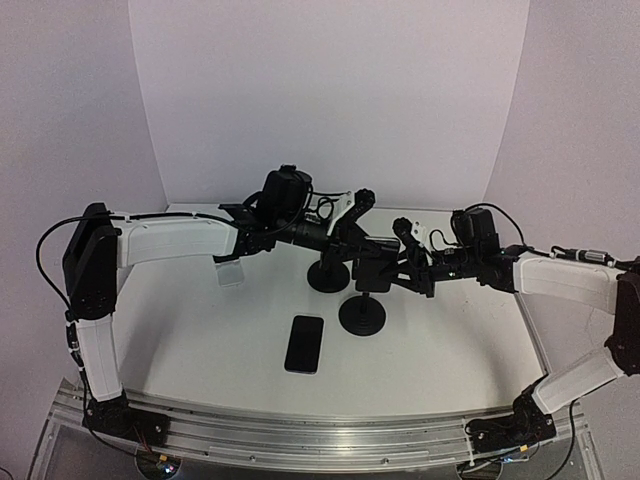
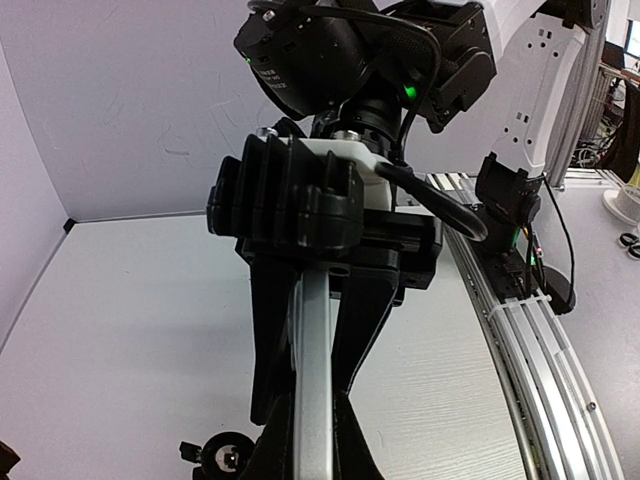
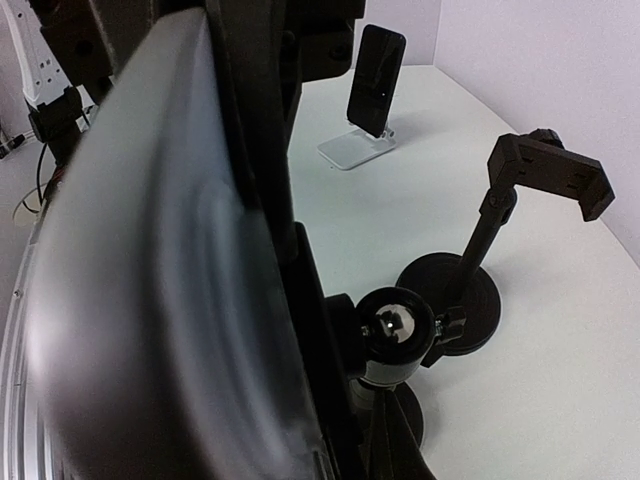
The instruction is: Remove the phone from the phone stand
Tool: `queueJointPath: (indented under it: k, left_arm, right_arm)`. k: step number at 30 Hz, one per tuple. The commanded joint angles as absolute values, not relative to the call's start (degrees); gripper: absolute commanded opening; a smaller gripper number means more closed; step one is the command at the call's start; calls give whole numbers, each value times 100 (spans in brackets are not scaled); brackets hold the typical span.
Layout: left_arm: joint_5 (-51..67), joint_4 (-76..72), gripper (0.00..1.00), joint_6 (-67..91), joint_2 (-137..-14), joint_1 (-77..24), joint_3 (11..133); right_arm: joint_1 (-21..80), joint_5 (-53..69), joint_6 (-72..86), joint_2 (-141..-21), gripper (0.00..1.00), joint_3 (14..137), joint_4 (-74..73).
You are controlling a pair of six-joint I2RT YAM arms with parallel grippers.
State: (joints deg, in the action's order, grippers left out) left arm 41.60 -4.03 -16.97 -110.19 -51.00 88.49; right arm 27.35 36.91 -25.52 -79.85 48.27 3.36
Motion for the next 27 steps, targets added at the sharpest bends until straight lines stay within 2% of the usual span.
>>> queueJointPath:
  k: [1, 4, 8, 11, 17, 27]
  left_arm:
    - [3521, -223, 0, -1841, -11065, -4983, 8999]
    - [3285, -148, 0, -1900, -11070, -4983, 9001]
    - [3356, -69, 0, -1916, -11021, -4983, 8935]
    - [3594, -79, 0, -1896, -10951, -4983, 8886]
    - [3817, -35, 0, -1772, -10908, -4983, 8938]
    - [3336, 160, 0, -1116, -10956, -4992, 9079]
  right_arm:
    - [2711, 3523, -2578, -7985, 9, 4976, 457]
    - [2710, 3418, -2587, -7963, 9, 4949, 457]
    - [2711, 3015, -2386, -7874, 26, 4878, 464]
    - [2711, 2762, -2210, -7659, 31, 4782, 489]
    - [2759, 1935, -1824, -7062, 34, 4545, 483]
    - [3362, 770, -1327, -6895, 33, 4352, 475]
